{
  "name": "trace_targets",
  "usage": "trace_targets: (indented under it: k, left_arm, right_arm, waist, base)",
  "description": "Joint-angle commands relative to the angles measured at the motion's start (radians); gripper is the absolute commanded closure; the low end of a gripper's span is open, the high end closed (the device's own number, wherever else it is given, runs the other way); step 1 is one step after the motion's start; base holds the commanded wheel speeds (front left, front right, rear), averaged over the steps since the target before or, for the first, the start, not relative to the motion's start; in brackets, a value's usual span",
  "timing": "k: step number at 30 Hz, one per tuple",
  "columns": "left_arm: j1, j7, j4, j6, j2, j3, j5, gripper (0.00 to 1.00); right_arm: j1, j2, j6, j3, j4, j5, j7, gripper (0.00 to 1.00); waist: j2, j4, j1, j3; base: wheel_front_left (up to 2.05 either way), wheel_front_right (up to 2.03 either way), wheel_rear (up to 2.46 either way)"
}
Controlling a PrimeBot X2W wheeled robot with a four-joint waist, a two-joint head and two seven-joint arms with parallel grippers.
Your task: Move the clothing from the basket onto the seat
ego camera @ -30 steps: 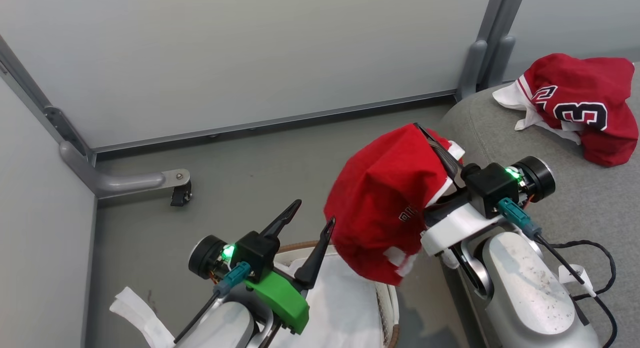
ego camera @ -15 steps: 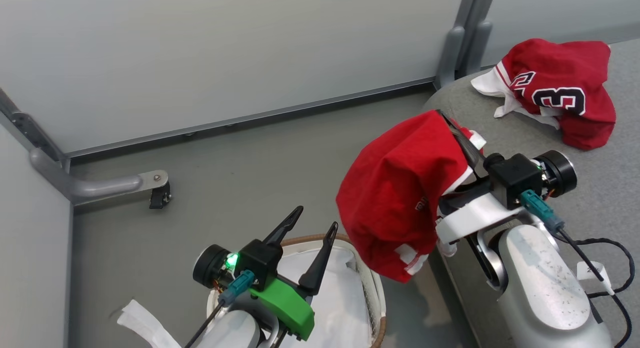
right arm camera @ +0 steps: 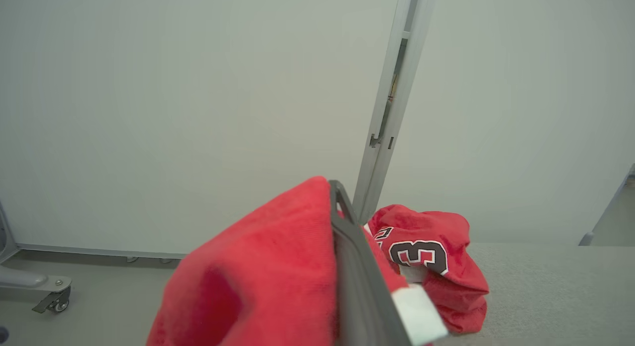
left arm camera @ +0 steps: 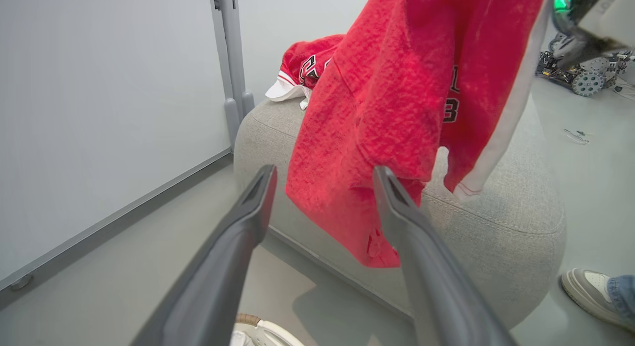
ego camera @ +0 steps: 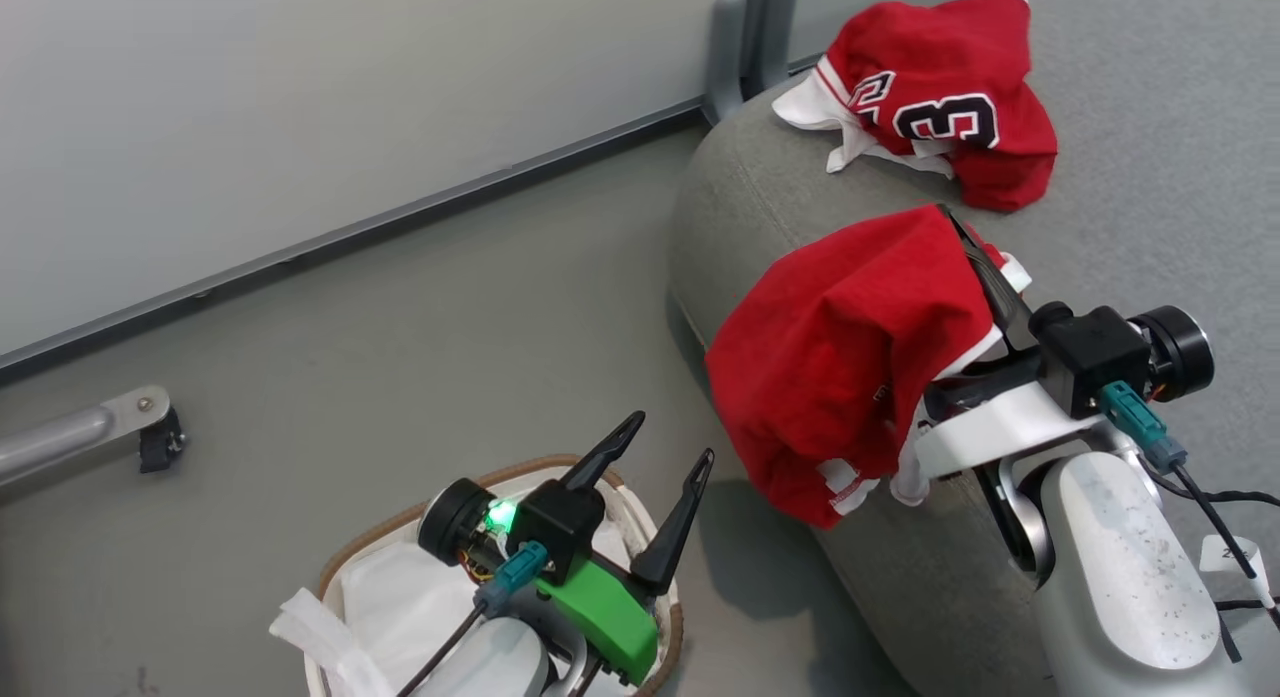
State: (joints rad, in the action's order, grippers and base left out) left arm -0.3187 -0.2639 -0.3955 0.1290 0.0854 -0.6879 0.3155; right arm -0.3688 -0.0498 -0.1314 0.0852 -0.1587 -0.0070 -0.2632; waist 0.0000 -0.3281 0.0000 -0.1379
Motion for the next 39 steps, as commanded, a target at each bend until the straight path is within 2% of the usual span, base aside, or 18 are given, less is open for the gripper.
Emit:
trace_targets:
  k: [1, 8, 13, 21, 26, 29, 32, 39]
  left_arm:
    - [-0.018, -0.001, -0.003, 0.003, 0.014, -0.006, 0.007, 0.0]
    - [-0.04, -0.001, 0.006, 0.003, 0.025, -0.031, 0.015, 0.0]
    - [-0.059, -0.001, 0.019, 0.003, 0.032, -0.034, 0.013, 0.0]
    - [-0.107, -0.001, 0.063, 0.003, 0.054, -0.013, -0.021, 0.0]
    - [-0.146, -0.001, 0.099, 0.003, 0.071, -0.014, -0.048, 0.0]
    - [-0.17, -0.001, 0.118, 0.003, 0.083, -0.015, -0.061, 0.0]
    - [-0.191, -0.001, 0.128, 0.003, 0.089, -0.012, -0.077, 0.0]
    - [-0.223, -0.001, 0.138, 0.003, 0.107, -0.007, -0.107, 0.0]
  right_arm:
    - [0.005, -0.001, 0.001, 0.0, 0.006, 0.007, -0.002, 1.0]
    - [-0.057, -0.002, 0.001, -0.029, 0.026, -0.026, -0.002, 1.0]
    - [-0.163, -0.003, 0.001, -0.117, 0.059, -0.103, -0.002, 1.0]
    - [-0.39, -0.129, 0.001, -0.293, 0.061, -0.173, -0.002, 1.0]
    - [-0.466, -0.196, 0.001, -0.375, 0.035, -0.185, -0.002, 1.0]
    - [-0.48, -0.212, 0.001, -0.413, -0.003, -0.183, -0.002, 1.0]
    - [-0.48, -0.21, 0.001, -0.45, -0.046, -0.188, -0.002, 1.0]
    - [-0.448, -0.16, 0.001, -0.51, -0.122, -0.191, -0.002, 1.0]
  waist:
    - [0.0, -0.068, 0.0, -0.053]
    - [0.0, -0.08, 0.0, -0.085]
    - [0.0, -0.057, 0.0, -0.121]
    - [0.0, 0.011, 0.0, -0.236]
    - [0.0, 0.058, 0.0, -0.33]
    - [0.0, 0.081, 0.0, -0.391]
    - [0.0, 0.095, 0.0, -0.442]
    - [0.0, 0.102, 0.0, -0.528]
  base:
    - [0.0, 0.0, 0.0]
    - [0.0, 0.0, 0.0]
    - [0.0, 0.0, 0.0]
    - [0.0, 0.0, 0.0]
    - [0.0, 0.0, 0.0]
    - [0.0, 0.0, 0.0]
    - [0.0, 0.0, 0.0]
    - [0.0, 0.0, 0.0]
